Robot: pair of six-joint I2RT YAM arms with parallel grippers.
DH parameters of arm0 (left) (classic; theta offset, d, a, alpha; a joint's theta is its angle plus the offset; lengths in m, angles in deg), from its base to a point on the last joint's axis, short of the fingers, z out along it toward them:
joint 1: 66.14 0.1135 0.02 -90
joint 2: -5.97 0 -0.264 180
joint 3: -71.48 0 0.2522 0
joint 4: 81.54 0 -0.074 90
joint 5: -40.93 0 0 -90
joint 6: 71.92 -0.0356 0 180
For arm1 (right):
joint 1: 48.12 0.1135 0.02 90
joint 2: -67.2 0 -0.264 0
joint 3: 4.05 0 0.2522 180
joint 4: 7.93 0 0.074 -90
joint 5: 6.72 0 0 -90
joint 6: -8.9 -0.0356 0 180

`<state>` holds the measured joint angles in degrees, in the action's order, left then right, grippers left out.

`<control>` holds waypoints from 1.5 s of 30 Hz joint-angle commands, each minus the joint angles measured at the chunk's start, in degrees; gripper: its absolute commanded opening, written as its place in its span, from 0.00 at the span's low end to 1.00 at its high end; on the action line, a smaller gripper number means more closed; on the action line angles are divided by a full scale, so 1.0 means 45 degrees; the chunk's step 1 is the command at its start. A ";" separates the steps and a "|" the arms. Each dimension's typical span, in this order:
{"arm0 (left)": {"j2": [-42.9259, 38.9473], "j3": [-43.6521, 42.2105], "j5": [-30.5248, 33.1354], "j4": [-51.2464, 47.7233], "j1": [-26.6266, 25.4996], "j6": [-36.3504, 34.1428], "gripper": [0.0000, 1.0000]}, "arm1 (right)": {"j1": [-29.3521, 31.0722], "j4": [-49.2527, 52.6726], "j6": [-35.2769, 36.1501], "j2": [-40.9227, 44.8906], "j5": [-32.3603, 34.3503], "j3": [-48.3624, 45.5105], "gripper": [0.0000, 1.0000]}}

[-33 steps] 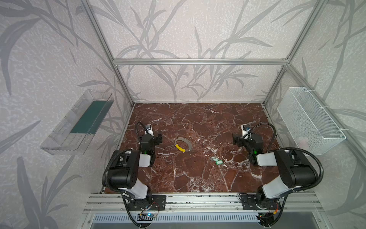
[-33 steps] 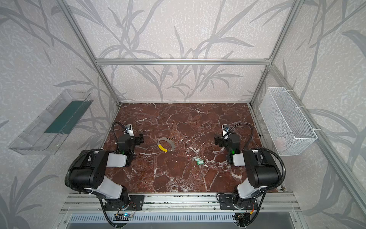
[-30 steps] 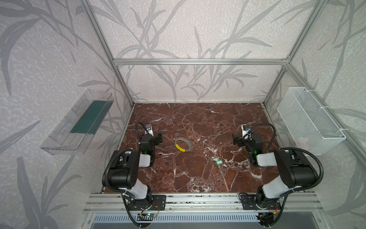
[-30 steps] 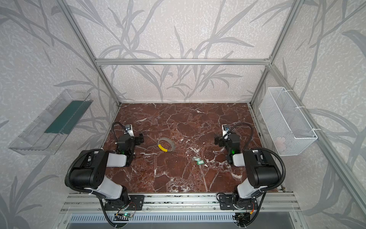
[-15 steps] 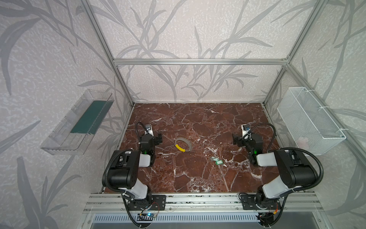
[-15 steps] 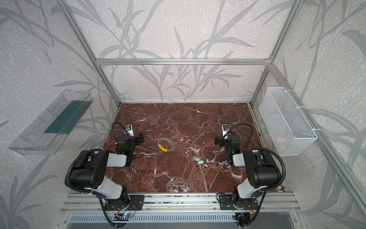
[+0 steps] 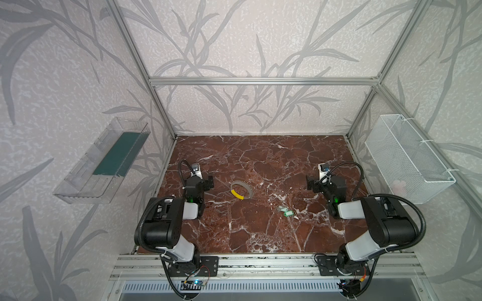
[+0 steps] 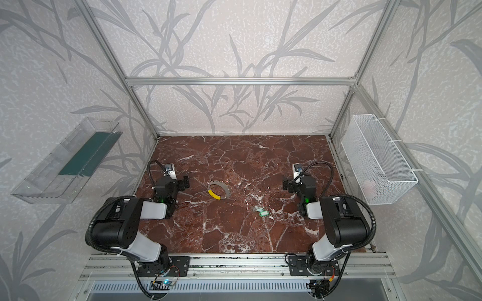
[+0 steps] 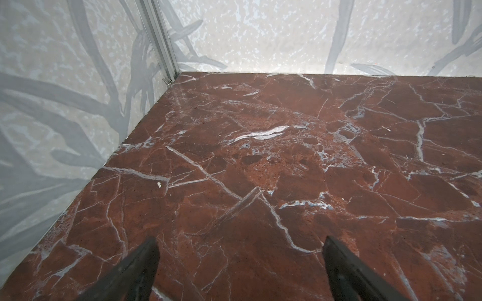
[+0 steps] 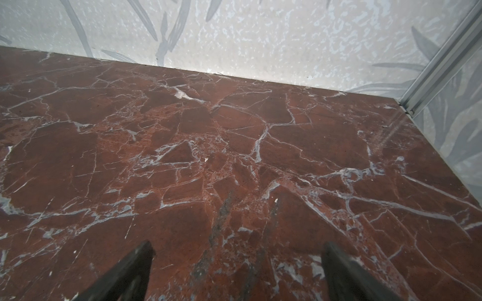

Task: Put the keys on the keyring
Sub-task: 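Move left gripper to the silver ring while right gripper reaches the green keys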

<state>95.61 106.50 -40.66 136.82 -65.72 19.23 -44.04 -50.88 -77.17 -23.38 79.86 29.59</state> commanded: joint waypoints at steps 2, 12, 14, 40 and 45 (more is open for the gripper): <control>-0.1576 0.0558 -0.0483 -0.1751 0.0084 0.0004 0.94 | 0.0030 0.0282 0.0017 0.1553 0.0075 -0.0287 0.94; -0.7576 0.2420 -0.1684 -1.1300 -0.0051 0.0164 0.86 | 0.1335 0.8441 0.0605 0.4371 -0.2228 0.3710 0.82; -0.8035 0.2898 -0.1804 -1.2674 -0.0113 0.1122 0.82 | 0.2229 1.0192 0.0936 0.4100 -0.2108 0.4611 0.78; 0.1067 0.9781 -0.4815 -1.7135 -0.2653 0.3439 0.26 | 0.7102 1.5043 -0.3208 0.2615 -0.1001 0.5445 0.34; 0.2531 1.0869 -0.5766 -1.7733 -0.2658 0.3193 0.22 | 0.7275 1.5148 -0.3675 0.3049 -0.0807 0.5017 0.30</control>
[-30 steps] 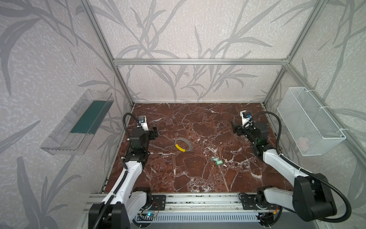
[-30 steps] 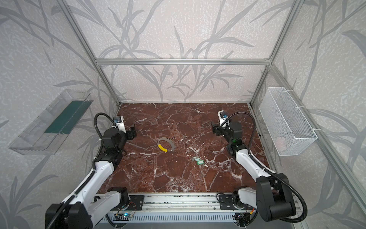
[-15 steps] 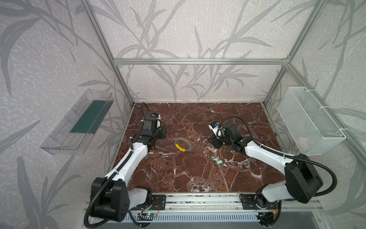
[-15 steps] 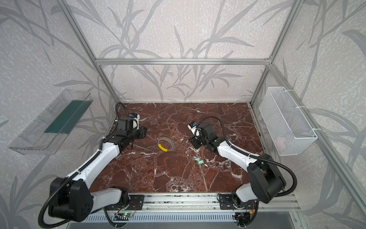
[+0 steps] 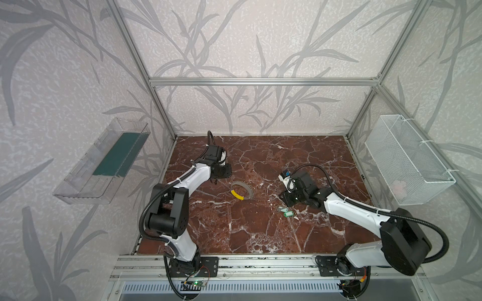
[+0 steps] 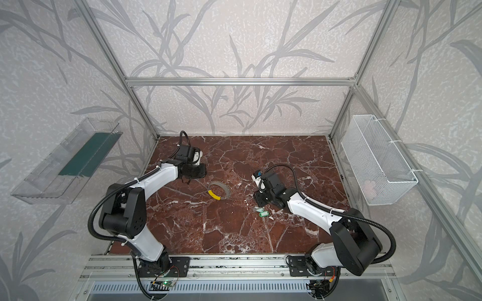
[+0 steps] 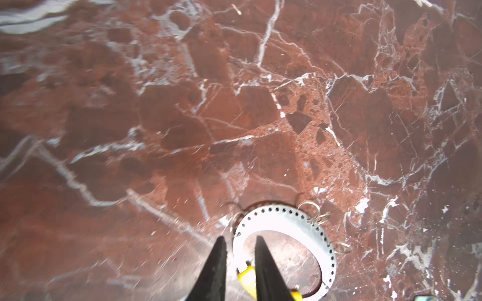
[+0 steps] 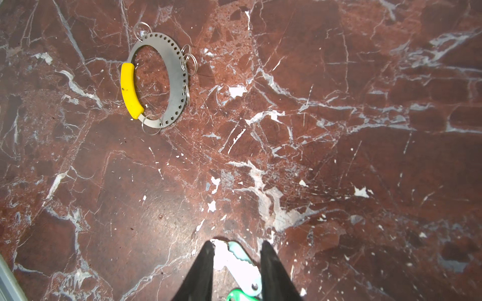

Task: Put the keys on the keyring

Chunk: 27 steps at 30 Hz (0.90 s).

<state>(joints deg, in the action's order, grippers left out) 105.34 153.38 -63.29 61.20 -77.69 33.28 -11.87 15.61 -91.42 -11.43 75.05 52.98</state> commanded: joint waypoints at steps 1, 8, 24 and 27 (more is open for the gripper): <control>0.0470 0.0482 -0.0802 -0.0898 0.0006 0.0026 0.22 | 0.0166 0.0472 -0.0589 0.0437 0.0321 -0.0221 0.30; 0.1260 0.0714 -0.0759 -0.1181 0.0003 -0.0543 0.21 | 0.0326 0.0751 -0.1057 0.0462 0.0579 -0.0337 0.29; 0.1946 0.0676 -0.0655 -0.1115 -0.0109 -0.0836 0.17 | 0.0626 0.1027 -0.1378 0.0038 0.0674 0.0024 0.28; 0.1952 0.0726 -0.0371 -0.1189 -0.0157 -0.0912 0.18 | 0.0677 0.1030 -0.1357 -0.0059 0.0581 0.0090 0.28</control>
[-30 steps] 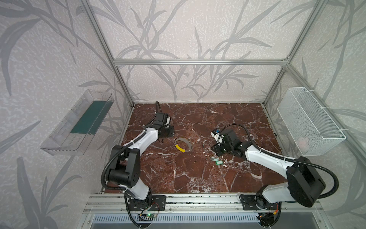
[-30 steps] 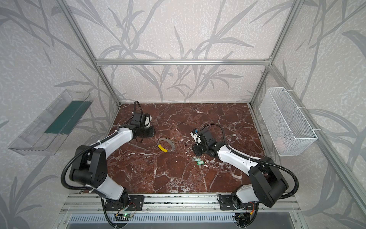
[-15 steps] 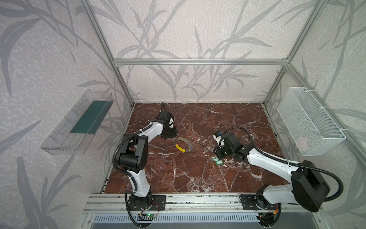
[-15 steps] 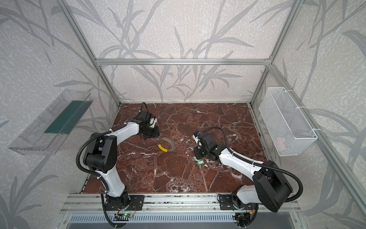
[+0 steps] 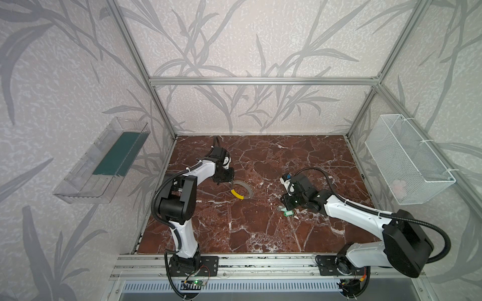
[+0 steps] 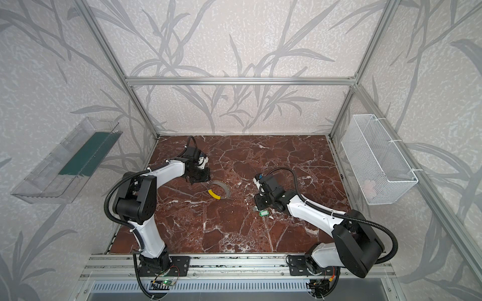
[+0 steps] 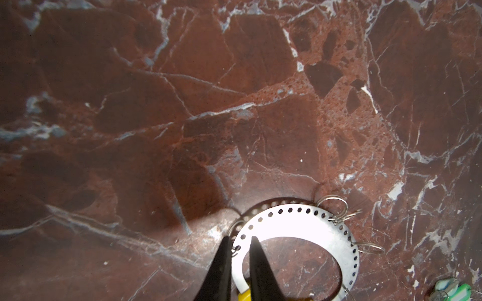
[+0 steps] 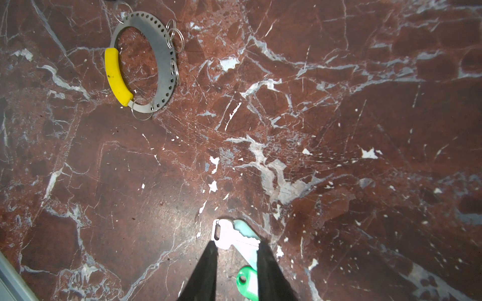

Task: Put the keys on the keyring

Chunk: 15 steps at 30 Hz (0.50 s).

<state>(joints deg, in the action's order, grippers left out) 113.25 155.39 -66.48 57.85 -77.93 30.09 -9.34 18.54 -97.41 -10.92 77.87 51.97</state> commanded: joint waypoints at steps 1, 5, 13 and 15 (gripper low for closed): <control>0.0221 0.0305 0.0429 -0.0506 -0.0095 -0.0242 0.18 | 0.0131 0.0364 -0.0009 -0.0214 -0.0062 0.0350 0.28; 0.0271 0.0276 0.0663 -0.0460 -0.0124 -0.0290 0.21 | 0.0227 0.0374 0.0013 -0.0332 -0.0089 0.0436 0.28; 0.0627 0.0368 0.0828 -0.0478 -0.0153 -0.0414 0.22 | 0.0295 0.0398 0.0163 -0.0334 -0.0127 0.0492 0.26; 0.0735 0.0405 0.0772 -0.0499 -0.0154 -0.0431 0.21 | 0.0307 0.0397 0.0188 -0.0276 -0.0089 0.0475 0.25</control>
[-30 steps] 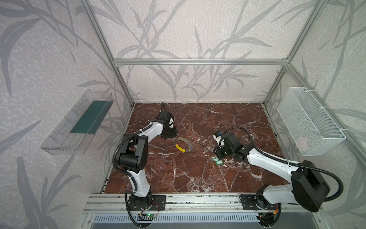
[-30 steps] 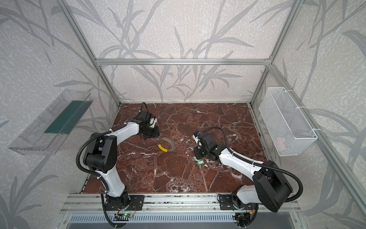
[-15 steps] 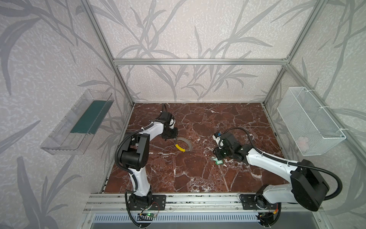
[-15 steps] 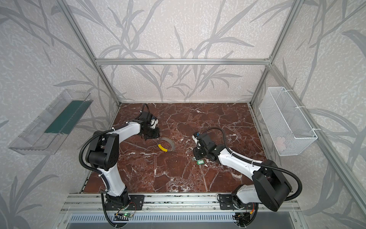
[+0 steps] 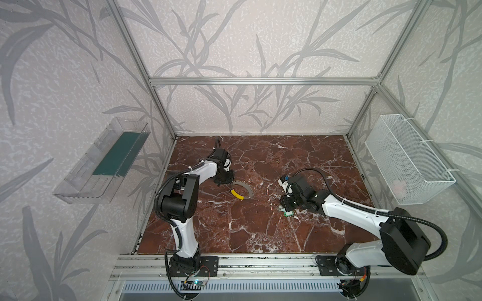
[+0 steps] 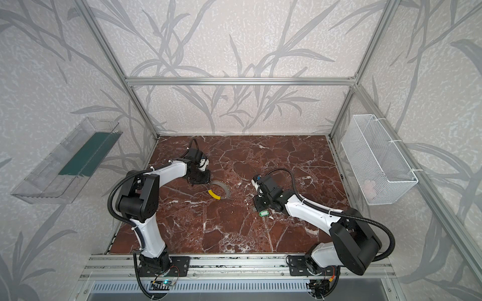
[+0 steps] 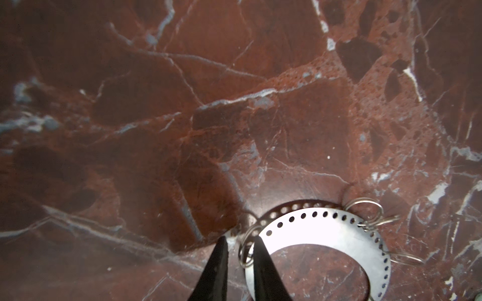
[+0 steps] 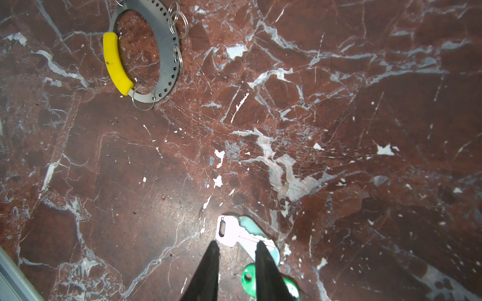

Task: Put the keys on the keyring

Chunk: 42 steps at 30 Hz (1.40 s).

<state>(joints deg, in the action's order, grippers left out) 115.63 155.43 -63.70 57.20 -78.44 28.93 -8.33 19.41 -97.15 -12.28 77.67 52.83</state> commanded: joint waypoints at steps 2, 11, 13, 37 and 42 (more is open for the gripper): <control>0.0251 0.0398 0.0089 -0.0335 -0.0042 -0.0185 0.20 | 0.0093 0.0213 0.0130 0.0046 -0.0004 0.0263 0.24; 0.0209 0.0351 -0.0185 -0.0230 -0.0096 -0.0248 0.12 | 0.0085 0.0180 0.0115 -0.0069 -0.0009 0.0243 0.21; 0.0218 0.0336 -0.0251 -0.0223 -0.0099 -0.0297 0.10 | 0.0086 0.0182 0.0138 -0.0091 -0.0023 0.0244 0.21; -0.3034 0.0157 -0.4086 0.0481 -0.2325 -0.3585 0.00 | -0.0043 -0.1110 0.4027 0.5435 0.1245 -0.1690 0.05; -0.3577 0.0207 -0.5339 0.1116 -0.2857 -0.4307 0.00 | -0.0190 -0.3320 0.5764 0.7544 0.0852 -0.3222 0.01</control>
<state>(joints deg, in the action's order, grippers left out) 101.60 155.37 -82.67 60.21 -90.57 13.89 -8.81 12.09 -77.78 17.69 81.96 40.70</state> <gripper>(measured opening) 0.052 0.048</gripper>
